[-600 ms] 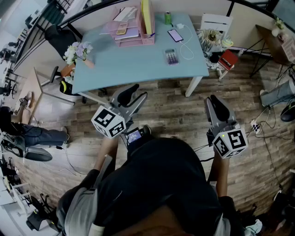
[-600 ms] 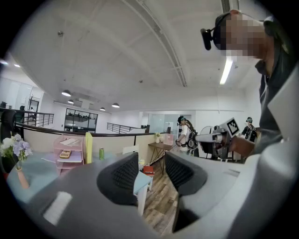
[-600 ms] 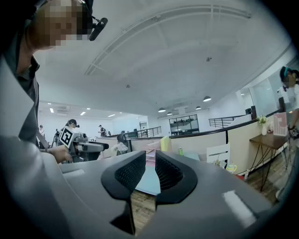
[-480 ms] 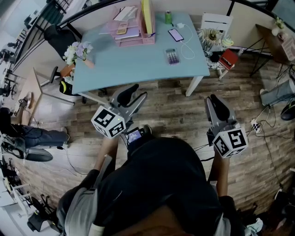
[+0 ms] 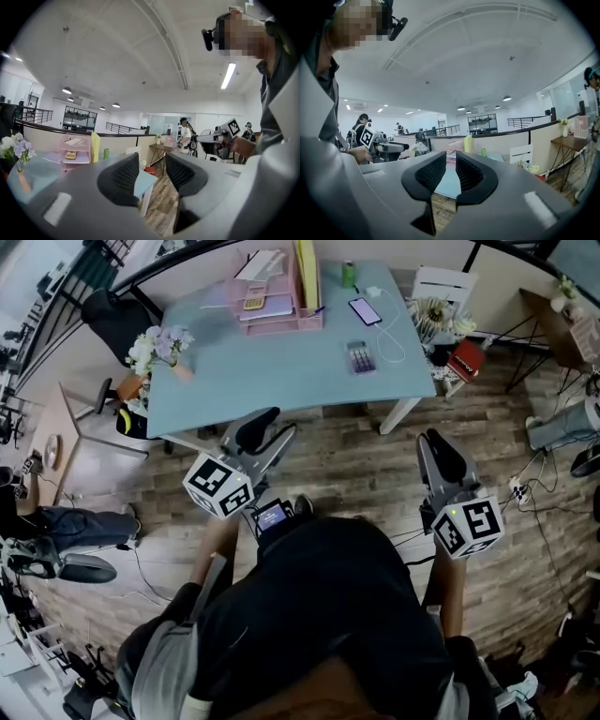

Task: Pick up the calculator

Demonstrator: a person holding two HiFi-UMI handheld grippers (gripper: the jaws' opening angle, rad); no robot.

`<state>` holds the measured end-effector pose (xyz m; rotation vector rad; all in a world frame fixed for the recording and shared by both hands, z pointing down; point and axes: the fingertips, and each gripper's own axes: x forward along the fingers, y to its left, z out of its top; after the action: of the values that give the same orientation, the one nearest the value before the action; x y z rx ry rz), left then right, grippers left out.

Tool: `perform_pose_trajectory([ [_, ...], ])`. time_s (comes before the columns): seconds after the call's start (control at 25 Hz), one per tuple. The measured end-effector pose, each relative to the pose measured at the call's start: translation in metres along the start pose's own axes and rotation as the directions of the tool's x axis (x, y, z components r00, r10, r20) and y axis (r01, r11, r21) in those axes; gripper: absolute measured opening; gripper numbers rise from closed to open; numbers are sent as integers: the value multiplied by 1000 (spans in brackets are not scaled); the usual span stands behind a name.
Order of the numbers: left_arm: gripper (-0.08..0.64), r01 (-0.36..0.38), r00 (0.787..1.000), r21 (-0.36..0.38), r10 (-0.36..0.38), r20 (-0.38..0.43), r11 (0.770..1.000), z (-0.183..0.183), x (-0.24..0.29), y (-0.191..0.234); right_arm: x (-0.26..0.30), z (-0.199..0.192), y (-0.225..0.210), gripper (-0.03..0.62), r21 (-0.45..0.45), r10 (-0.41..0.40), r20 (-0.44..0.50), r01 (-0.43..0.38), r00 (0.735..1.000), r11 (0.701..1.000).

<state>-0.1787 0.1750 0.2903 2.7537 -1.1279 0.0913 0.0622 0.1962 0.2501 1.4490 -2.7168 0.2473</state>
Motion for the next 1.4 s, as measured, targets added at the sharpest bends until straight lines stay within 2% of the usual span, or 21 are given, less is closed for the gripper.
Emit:
perform_pose_trajectory([
  [0.28, 215, 27, 1000, -11, -27, 4, 1000, -5, -15, 45, 35, 6, 23, 46, 56, -45, 22, 44, 999, 997],
  [0.68, 215, 78, 997, -48, -77, 29, 996, -5, -28, 104, 80, 3, 51, 46, 78, -110, 11, 109, 994, 991],
  [0.92, 216, 106, 994, -31, -105, 22, 994, -3, -12, 108, 92, 4, 40, 46, 89, -129, 1, 128, 992, 988],
  [1.08, 215, 103, 995, -104, -102, 13, 989, -9, 3, 111, 106, -4, 15, 46, 136, -117, 3, 116, 993, 984],
  [1.2, 216, 74, 997, -64, -74, 2, 995, -10, 13, 103, 114, -6, -2, 46, 124, -97, 13, 95, 995, 988],
  [1.4, 215, 15, 1000, -65, -16, -21, 998, -12, 31, 87, 118, -10, -26, 46, 126, -25, -5, 25, 1000, 992],
])
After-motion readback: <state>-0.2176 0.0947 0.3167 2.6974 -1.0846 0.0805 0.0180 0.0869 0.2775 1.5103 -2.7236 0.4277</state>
